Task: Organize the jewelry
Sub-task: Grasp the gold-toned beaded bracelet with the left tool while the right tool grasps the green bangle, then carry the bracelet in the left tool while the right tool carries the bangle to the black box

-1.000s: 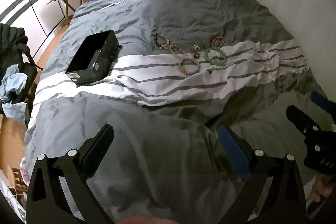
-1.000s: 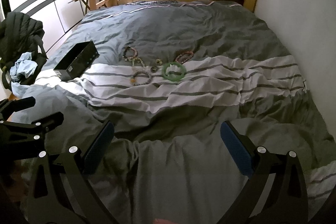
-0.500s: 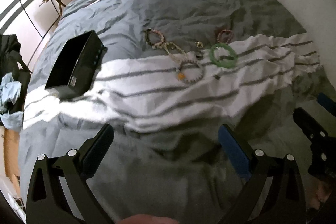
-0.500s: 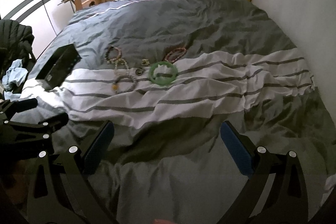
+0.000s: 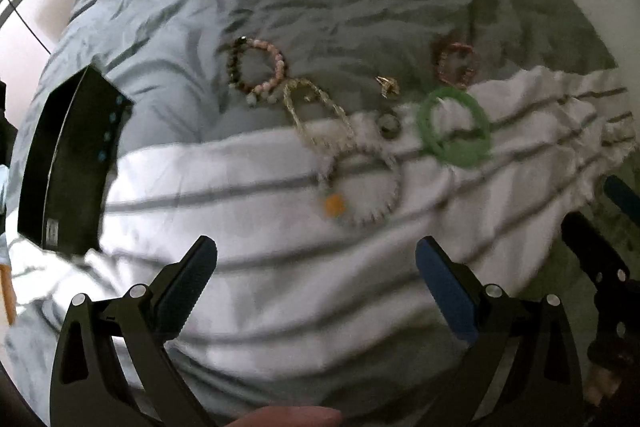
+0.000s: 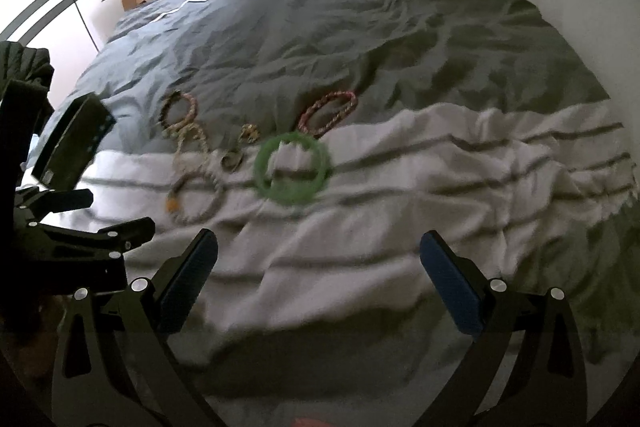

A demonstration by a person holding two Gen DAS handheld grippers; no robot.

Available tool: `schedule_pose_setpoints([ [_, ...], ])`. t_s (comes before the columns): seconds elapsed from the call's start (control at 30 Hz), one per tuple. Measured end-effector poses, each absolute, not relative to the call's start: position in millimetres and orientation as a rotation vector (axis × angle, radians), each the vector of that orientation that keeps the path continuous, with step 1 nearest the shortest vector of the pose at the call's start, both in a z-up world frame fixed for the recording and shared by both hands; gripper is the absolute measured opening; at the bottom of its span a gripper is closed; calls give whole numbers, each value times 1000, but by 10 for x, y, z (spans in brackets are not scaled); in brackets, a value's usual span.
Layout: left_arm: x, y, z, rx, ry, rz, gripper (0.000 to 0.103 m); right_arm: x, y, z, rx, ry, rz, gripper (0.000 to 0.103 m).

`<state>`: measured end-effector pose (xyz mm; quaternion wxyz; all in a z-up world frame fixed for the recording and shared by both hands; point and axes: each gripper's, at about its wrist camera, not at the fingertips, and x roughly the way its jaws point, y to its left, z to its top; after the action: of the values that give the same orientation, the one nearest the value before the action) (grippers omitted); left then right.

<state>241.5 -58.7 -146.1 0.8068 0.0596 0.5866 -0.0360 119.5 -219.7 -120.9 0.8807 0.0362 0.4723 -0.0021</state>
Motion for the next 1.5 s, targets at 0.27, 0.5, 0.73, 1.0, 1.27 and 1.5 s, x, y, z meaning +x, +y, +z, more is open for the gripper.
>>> schedule_pose_setpoints([
  [0.27,3100,-618,-1734,206,1242,-32,98,1924,-2057,-1561,38,1034,4,99],
  [0.5,3302,-536,-2116,76,1233,-56,98,2180,-2043,-2127,93,1056,24,99],
  [0.73,3280,-417,-2226,2,1139,-120,98,2194,-1988,-2263,18,1015,6,99],
  [1.0,3194,-323,-2072,-30,1111,-59,47,2046,-2027,-2151,25,960,-12,58],
  [1.27,3165,-195,-1942,-138,1067,-90,6,2004,-2179,-1994,111,896,-15,14],
  [1.5,3041,-61,-1741,-177,984,-102,7,1997,-2348,-1924,239,852,20,7],
])
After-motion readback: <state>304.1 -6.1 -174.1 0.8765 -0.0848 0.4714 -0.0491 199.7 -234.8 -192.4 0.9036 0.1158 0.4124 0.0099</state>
